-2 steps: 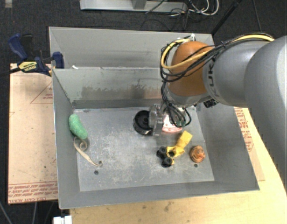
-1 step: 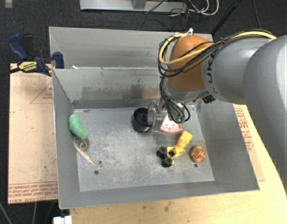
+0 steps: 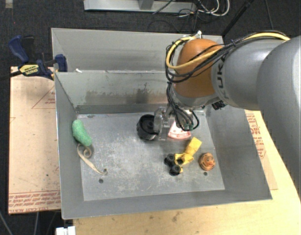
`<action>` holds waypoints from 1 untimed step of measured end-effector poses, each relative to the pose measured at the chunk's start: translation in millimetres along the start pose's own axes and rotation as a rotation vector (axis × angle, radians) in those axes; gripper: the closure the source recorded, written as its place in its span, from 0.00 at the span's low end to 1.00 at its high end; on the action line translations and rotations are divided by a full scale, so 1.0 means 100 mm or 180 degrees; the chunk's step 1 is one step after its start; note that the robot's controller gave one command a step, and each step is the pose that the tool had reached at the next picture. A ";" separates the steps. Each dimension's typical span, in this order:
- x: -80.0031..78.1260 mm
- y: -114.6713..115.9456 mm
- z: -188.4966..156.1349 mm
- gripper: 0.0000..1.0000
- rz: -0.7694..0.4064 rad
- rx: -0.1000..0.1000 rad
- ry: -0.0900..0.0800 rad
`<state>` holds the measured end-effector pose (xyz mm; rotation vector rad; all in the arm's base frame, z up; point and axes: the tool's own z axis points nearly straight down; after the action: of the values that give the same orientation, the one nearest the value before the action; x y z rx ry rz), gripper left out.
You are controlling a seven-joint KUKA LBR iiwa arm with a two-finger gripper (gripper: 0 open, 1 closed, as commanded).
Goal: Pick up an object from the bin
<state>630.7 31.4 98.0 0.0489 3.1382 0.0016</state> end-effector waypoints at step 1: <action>-0.10 0.00 -0.35 1.00 -0.0070 0.0001 0.0010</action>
Offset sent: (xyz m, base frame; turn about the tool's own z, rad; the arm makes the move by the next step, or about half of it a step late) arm -0.0070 -0.0091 0.0761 -0.0073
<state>640.6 30.6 133.3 0.0145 3.1419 0.0012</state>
